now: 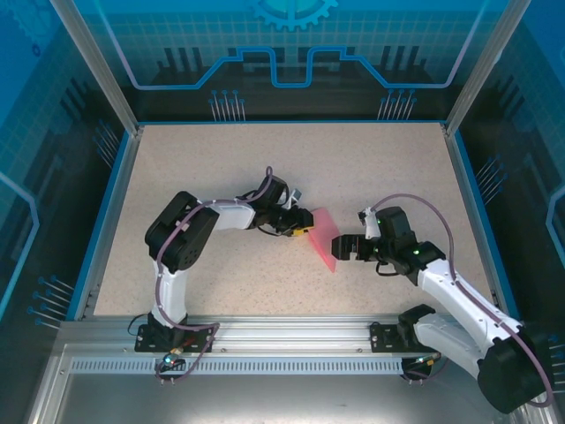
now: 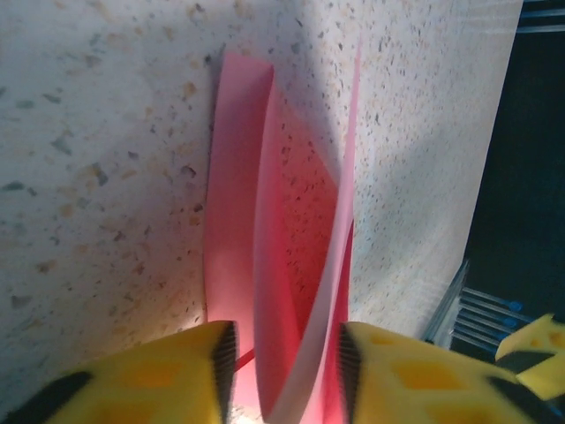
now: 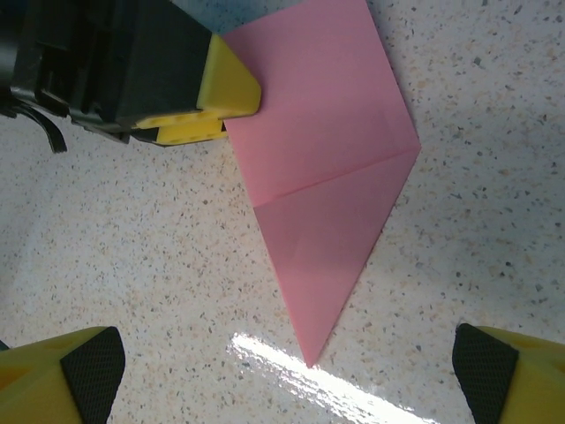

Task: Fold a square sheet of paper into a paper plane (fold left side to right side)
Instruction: Pick up the paper from the center of the table, then place the paper at the center of the table.

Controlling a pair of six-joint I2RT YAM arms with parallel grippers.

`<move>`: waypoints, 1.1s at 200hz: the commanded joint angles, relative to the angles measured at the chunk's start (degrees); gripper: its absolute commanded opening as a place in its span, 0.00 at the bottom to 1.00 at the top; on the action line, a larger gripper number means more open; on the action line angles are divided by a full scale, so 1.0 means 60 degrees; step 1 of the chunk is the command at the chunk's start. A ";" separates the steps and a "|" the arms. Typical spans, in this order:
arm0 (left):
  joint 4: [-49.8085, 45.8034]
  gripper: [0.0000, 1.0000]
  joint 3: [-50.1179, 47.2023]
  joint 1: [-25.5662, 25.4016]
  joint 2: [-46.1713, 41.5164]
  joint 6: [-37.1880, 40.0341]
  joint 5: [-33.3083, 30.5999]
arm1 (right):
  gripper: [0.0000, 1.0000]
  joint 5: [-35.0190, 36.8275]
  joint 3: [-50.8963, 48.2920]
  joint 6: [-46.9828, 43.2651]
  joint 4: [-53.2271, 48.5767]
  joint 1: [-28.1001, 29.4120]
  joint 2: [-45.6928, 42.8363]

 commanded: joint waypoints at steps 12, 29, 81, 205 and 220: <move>0.0366 0.20 -0.0094 -0.0023 -0.0370 0.0561 0.0273 | 0.99 0.0315 -0.0298 -0.0706 0.1393 -0.0173 0.0254; 0.0366 0.14 -0.0399 0.0031 -0.0834 0.0968 0.0335 | 0.99 0.0293 -0.0395 -0.1084 0.2110 -0.0194 0.0553; 0.0564 0.06 -0.1606 0.0232 -0.2362 0.2254 0.1230 | 0.98 -0.3571 0.0234 -0.1595 0.3654 -0.1941 0.2528; 0.0778 0.02 -0.2331 0.0327 -0.3142 0.3409 0.2836 | 0.70 -0.8535 0.1634 -0.2341 0.5465 -0.2457 0.6919; 0.0688 0.02 -0.2283 0.0324 -0.3082 0.3454 0.2844 | 0.62 -0.8694 0.1686 -0.2434 0.5362 -0.2415 0.7068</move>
